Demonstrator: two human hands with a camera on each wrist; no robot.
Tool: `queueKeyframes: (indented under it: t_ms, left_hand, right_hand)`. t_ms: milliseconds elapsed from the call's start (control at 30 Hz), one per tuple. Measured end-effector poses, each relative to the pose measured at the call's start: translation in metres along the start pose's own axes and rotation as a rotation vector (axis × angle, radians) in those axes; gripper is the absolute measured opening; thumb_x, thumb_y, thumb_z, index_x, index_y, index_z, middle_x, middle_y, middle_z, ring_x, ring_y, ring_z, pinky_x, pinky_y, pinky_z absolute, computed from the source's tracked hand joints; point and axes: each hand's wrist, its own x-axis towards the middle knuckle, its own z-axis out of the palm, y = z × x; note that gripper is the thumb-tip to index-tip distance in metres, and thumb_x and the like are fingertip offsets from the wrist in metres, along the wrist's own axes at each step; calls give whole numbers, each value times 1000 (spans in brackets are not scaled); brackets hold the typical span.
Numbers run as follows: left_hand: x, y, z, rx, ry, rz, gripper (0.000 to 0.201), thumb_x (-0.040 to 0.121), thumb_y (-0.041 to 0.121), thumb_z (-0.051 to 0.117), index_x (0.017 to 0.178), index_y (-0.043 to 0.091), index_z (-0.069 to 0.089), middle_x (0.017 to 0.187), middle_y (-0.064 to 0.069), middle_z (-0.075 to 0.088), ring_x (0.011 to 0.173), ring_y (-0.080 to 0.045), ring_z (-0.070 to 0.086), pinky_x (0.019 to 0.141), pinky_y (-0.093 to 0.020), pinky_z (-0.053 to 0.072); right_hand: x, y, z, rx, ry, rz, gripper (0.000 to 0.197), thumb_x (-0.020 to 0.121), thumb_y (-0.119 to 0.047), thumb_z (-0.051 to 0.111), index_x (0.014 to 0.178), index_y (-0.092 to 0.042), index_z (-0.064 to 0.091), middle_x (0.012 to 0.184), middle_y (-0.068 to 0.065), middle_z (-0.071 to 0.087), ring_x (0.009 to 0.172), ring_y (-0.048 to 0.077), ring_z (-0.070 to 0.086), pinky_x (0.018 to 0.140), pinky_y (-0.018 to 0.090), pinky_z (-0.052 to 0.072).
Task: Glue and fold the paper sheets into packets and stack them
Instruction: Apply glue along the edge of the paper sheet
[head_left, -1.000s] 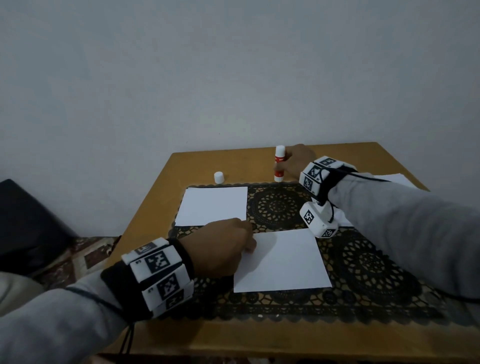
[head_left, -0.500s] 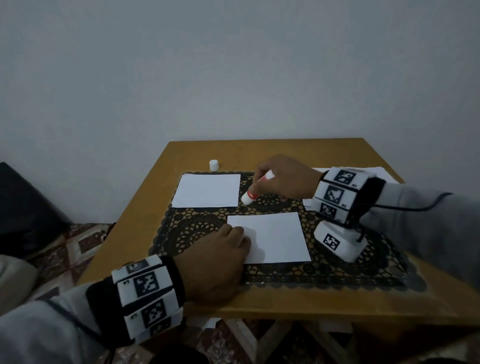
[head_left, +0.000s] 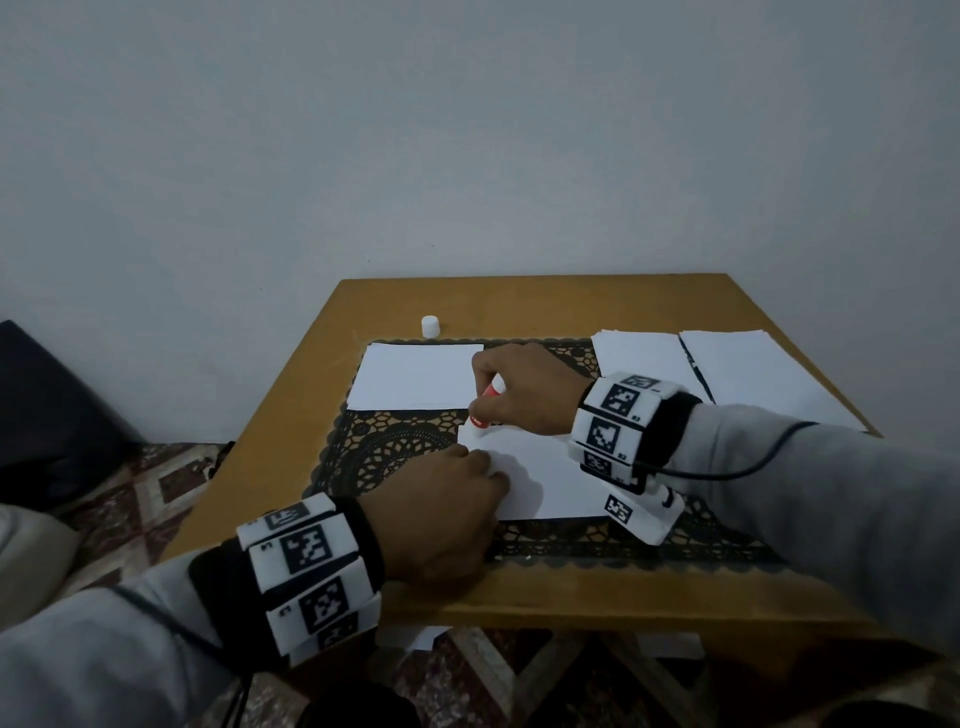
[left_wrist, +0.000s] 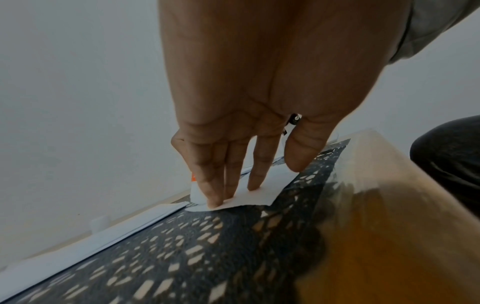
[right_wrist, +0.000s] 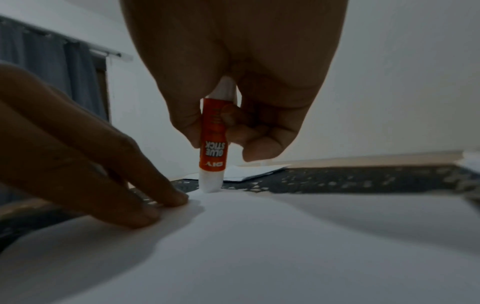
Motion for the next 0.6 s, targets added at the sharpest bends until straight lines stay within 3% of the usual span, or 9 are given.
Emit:
queueKeyframes:
  t_ms: [100,200,333,500,600]
  left_hand:
    - [4,0,-4,0,9,-7,37,95,33,40,123,13,52,114,-9,54,101,-23,52,89,-39,49]
    - [9,0,-9,6,-1,-25,37,95,31,40,126,14,51,113,-9,54,100,-24,53,88,-39,48]
    - [18,0,-13,4,15,-54,38,95,29,41,130,17,49,115,-8,54,102,-26,54,87,-37,48]
    - [38,0,-21,41,-35,-31,50,97,33,42,146,32,31,122,-10,52,107,-27,54,86,-35,47]
    - [50,3,-23,105,-110,-33,57,97,42,42,149,37,18,130,-16,45,110,-31,52,87,-37,49]
  right_hand:
    - [-2,6,-7,-63,-3,18,14,80,-23,69,76,-13,58,87,-1,64,76,16,56,66,31,44]
    - [-10,16,-17,-103,-16,55,16,80,-21,68,72,-15,55,83,0,63,69,15,54,59,29,41]
    - [-24,32,-28,-107,-4,110,20,78,-22,68,67,-18,52,86,4,66,77,21,60,67,36,50]
    - [-42,52,-41,-124,11,167,18,77,-22,69,71,-15,54,85,2,63,63,11,49,59,29,42]
    - [-48,60,-46,-143,20,197,21,77,-23,69,67,-18,51,85,2,63,65,12,49,60,30,42]
